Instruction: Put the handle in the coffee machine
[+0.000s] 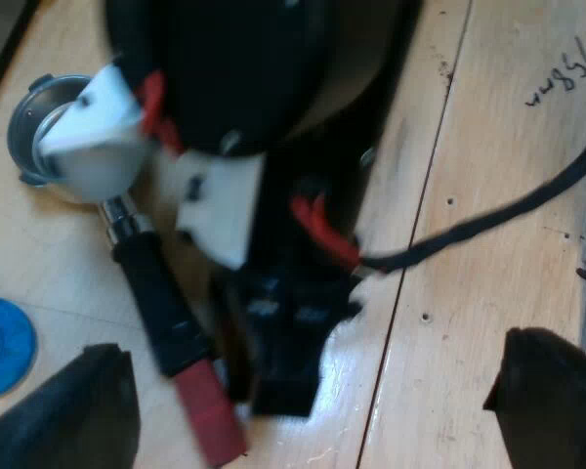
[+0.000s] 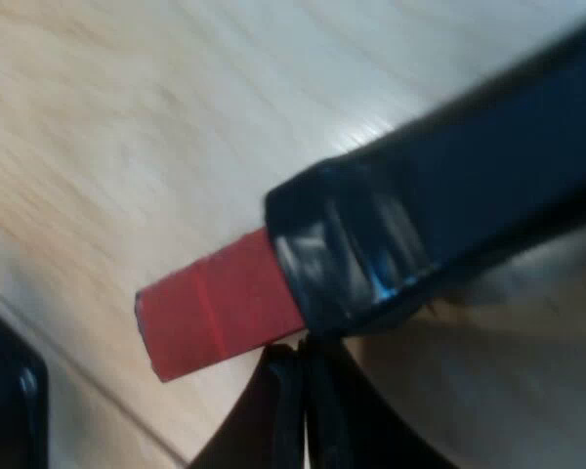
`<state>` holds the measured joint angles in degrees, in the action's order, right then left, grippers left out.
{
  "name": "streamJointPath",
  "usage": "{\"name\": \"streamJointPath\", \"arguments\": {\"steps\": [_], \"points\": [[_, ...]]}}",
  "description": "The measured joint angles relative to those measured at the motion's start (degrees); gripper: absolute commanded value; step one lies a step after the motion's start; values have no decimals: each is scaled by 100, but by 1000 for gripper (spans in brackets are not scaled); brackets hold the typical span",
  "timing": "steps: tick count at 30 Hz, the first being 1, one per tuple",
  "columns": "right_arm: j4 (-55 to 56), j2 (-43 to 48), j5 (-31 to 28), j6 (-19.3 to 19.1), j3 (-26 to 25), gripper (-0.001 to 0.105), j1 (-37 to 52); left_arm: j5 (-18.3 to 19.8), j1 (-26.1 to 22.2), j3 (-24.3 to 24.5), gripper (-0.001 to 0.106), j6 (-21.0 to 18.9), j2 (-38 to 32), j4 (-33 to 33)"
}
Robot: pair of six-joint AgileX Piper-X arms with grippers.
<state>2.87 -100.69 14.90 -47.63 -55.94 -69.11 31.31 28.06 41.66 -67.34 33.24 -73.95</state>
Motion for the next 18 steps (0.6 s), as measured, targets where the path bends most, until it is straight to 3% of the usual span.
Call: {"name": "streamJointPath", "arguments": {"steps": [9,18], "points": [[142,-151,-279,-40,-241,0,0,-57,0,1,75,0,0,-55],[2459,917,-1490,-767,-241,2,0,-57,0,1,75,0,0,-55]]}}
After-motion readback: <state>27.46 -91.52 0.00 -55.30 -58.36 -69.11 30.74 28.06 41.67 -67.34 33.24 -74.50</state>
